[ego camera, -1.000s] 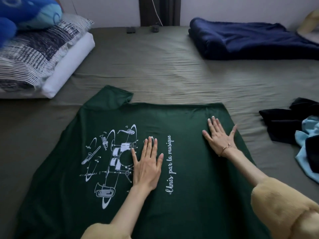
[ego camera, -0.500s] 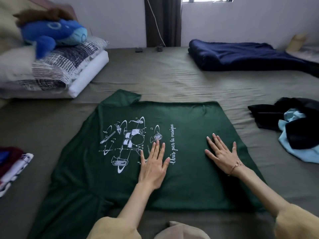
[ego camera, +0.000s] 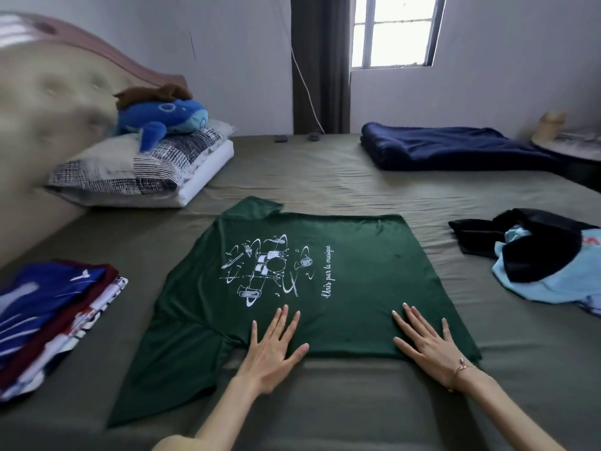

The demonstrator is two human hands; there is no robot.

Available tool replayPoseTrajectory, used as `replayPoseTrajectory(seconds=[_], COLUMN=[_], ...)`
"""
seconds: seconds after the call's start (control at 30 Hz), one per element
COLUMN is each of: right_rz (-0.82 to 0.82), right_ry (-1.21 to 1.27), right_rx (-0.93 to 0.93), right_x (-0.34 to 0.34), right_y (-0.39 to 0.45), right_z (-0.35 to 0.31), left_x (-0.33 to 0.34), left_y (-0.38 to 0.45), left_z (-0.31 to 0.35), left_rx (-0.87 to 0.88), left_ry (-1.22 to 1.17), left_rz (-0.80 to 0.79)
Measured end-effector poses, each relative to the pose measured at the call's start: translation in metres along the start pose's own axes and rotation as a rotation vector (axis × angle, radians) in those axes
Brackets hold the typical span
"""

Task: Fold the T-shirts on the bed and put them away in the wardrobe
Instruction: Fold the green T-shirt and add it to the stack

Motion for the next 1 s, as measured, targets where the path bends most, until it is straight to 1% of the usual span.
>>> replayPoseTrajectory(seconds=[0.1, 0.2, 0.27, 0.33, 0.43, 0.53, 0.63, 0.73, 0.87, 0.93, 1.0], right_rz=[-0.026, -0.052, -0.007, 0.097, 0.217, 0.252, 0.268, 0.299, 0.351, 0.395, 0.431], right_ry=[-0.008, -0.003, 0.003, 0.000, -0.040, -0.091, -0.122, -0.044, 0.272, 0.430, 0.517], right_rx=[-0.045, -0.071, -0.082, -0.102, -0.055, -0.007, 0.073, 0.155, 0.227, 0.296, 0.369], right_x=[-0.001, -0.003, -0.006, -0.009, -0.015, -0.024, -0.032, -0.043, -0.054, -0.059, -0.063], right_y=[-0.015, -0.023, -0.024, -0.021, -0.017, -0.012, -0.004, 0.007, 0.032, 0.047, 0.058], right_z=[0.002, 0.004, 0.007, 0.011, 0.013, 0.013, 0.018, 0.030, 0.053, 0.067, 0.076], left_x=[-0.005, -0.011, -0.014, -0.018, -0.026, -0.027, -0.030, -0.041, -0.063, -0.068, -0.071], left_y=[-0.019, -0.027, -0.027, -0.025, -0.018, -0.009, 0.000, 0.014, 0.037, 0.055, 0.069], left_z=[0.001, 0.002, 0.006, 0.010, 0.015, 0.019, 0.016, 0.007, -0.013, -0.027, -0.039], left_rx=[0.010, -0.012, -0.012, -0.007, -0.009, -0.044, -0.106, -0.219, -0.407, -0.499, -0.586], left_ry=[0.052, 0.066, 0.075, 0.147, 0.334, 0.430, 0.462, 0.389, 0.194, 0.053, -0.032], left_rz=[-0.057, -0.071, -0.072, -0.034, 0.112, 0.136, 0.163, 0.205, 0.233, 0.287, 0.338])
Point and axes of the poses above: each hand's wrist, its own y-axis towards the middle knuckle, its own x-axis out of the palm, z = x × y, the point moved 4 cm from there along y, towards the middle knuckle, and after that the axes turned 1 degree about x, right-handed, at the moved point
